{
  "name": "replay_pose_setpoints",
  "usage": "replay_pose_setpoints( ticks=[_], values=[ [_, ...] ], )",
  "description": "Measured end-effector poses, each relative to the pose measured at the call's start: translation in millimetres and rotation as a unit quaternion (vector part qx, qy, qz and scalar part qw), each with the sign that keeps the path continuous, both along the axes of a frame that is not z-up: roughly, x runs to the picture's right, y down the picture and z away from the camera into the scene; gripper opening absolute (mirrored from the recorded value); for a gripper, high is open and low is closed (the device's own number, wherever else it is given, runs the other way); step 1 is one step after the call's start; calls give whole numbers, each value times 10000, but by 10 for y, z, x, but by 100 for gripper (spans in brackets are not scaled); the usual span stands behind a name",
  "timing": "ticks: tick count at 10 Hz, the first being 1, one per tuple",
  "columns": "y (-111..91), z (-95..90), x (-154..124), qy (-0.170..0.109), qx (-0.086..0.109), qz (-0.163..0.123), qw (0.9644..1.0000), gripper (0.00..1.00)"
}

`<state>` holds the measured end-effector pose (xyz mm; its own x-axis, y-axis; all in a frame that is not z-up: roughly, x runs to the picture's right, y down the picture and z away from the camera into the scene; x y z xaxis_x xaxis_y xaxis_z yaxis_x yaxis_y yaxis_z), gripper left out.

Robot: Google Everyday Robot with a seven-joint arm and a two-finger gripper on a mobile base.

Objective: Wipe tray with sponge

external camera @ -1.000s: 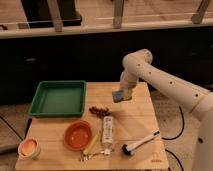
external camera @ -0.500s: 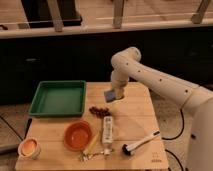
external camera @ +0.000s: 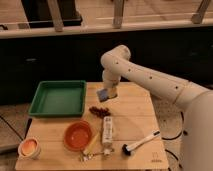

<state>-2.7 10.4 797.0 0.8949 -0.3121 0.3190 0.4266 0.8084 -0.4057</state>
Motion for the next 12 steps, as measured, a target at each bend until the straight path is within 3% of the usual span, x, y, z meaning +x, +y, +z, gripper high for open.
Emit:
replay_pose_setpoints(
  ticks=[2,5,9,12],
  values=[
    [-7,17,-254,-106,36,-156,9998,3],
    [-41,50,-330,-198,90,-323,9992,3],
    [-79,106,-809,-374,153,-568,9976,3],
    [-104,146,-859,-444,184,-697,9964,3]
  ],
)
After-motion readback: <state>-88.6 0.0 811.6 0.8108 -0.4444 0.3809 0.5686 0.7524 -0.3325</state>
